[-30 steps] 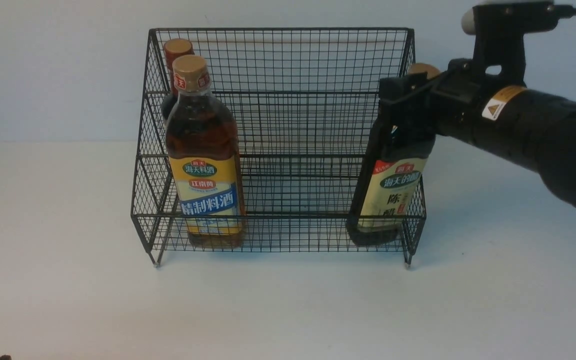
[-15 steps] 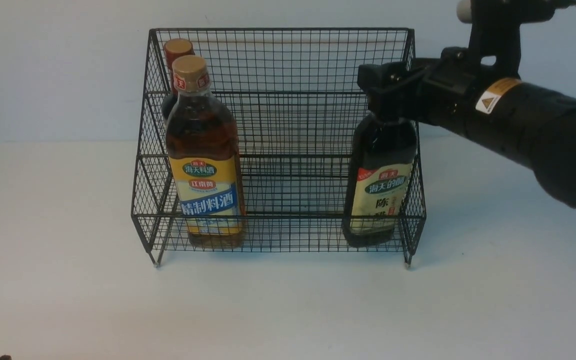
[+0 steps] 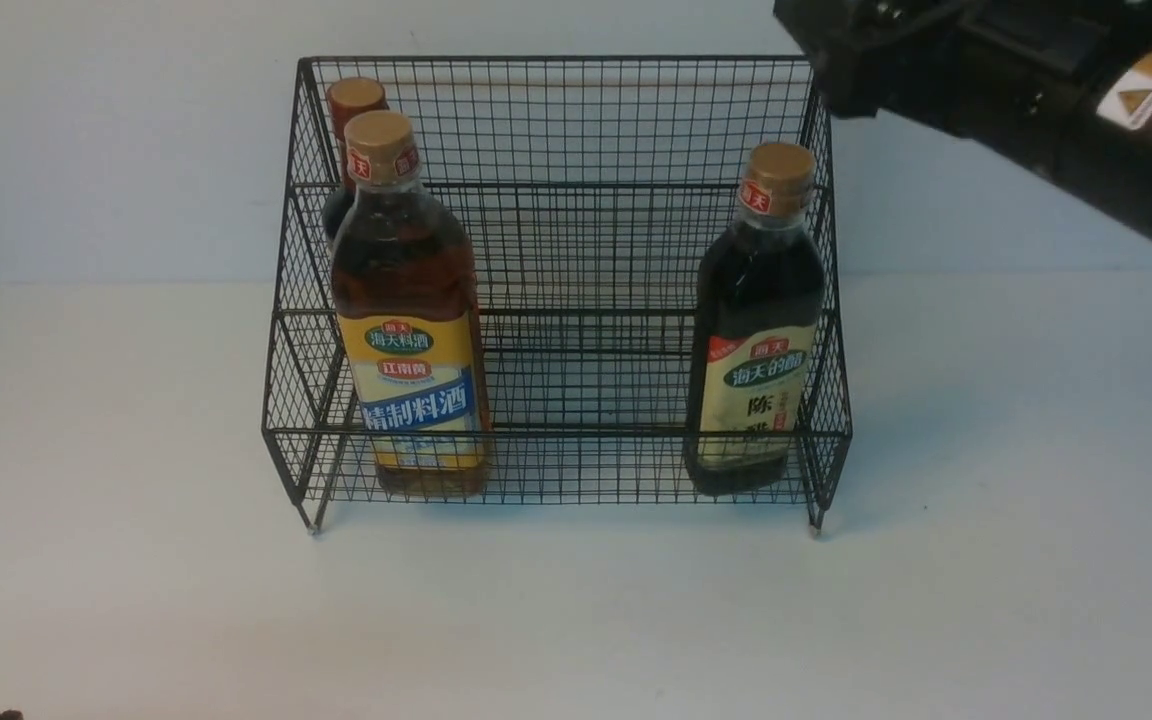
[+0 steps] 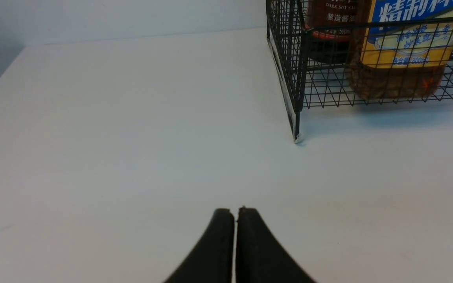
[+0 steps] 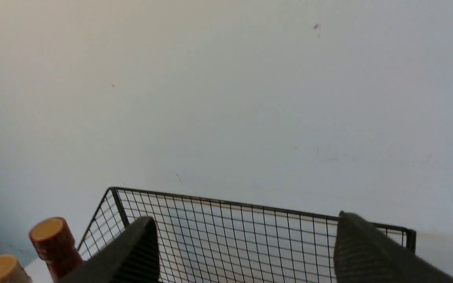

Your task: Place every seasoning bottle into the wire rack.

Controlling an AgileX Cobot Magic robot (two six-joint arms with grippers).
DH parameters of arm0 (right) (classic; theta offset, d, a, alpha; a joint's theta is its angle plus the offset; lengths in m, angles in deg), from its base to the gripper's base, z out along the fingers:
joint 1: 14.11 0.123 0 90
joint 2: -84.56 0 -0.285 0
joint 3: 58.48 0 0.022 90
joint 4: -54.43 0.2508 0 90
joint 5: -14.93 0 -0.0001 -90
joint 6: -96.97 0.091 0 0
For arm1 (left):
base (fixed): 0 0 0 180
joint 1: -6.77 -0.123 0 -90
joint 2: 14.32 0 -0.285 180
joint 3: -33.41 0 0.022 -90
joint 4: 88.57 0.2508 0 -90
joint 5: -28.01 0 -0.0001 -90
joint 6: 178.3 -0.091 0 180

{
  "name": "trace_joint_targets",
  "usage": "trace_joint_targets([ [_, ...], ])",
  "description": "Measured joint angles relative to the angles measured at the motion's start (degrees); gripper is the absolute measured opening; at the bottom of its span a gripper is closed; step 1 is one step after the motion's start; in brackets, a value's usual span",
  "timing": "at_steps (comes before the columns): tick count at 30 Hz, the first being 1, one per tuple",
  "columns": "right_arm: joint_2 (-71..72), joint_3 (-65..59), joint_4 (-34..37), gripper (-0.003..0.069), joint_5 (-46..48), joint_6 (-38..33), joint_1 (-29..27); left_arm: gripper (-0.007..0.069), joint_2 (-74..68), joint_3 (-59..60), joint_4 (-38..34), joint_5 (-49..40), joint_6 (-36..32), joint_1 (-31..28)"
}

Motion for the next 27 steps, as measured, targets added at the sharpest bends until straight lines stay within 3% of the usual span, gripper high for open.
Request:
trace_joint_targets([
  [1,1.6,0.0,-0.4,0.0508,1.1,0.0,0.0,-0.0005,0.0,0.0,0.0,0.0,0.0,0.0],
  [4,8.5,0.0,-3.9,0.0361,8.4,0.0,0.0,-0.0005,0.0,0.0,0.0,0.0,0.0,0.0],
  [5,9.0,0.0,-4.1,0.0349,8.9,0.0,0.0,-0.0005,0.0,0.0,0.0,0.0,0.0,0.0],
  [6,13.1,0.0,-5.9,0.0223,14.1,0.0,0.0,-0.0005,0.0,0.0,0.0,0.0,0.0,0.0],
  [7,13.5,0.0,-6.1,0.0209,14.7,0.0,0.0,-0.0005,0.0,0.0,0.0,0.0,0.0,0.0],
  [9,18.8,0.1,-7.3,0.0057,21.5,0.0,0.0,-0.0005,0.0,0.0,0.0,0.0,0.0,0.0],
  [11,23.1,0.1,-8.6,0.0007,27.2,0.5,0.0,-0.0005,0.0,0.0,0.0,0.0,0.0,0.0],
  [16,29.7,-0.4,-13.5,-0.0011,34.7,5.9,0.0,-0.0005,0.0,0.0,0.0,0.0,0.0,0.0],
  [18,35.8,-3.7,-19.9,-0.0012,35.7,13.1,0.0,-0.0005,0.0,0.0,0.0,0.0,0.0,0.0],
  [23,46.7,-12.5,-29.7,-0.0012,33.8,23.1,0.0,-0.0005,0.0,0.0,0.0,0.0,0.0,0.0],
  [27,55.5,-21.0,-31.8,-0.0012,31.2,25.4,0.0,-0.0005,0.0,0.0,0.0,0.0,0.0,0.0],
])
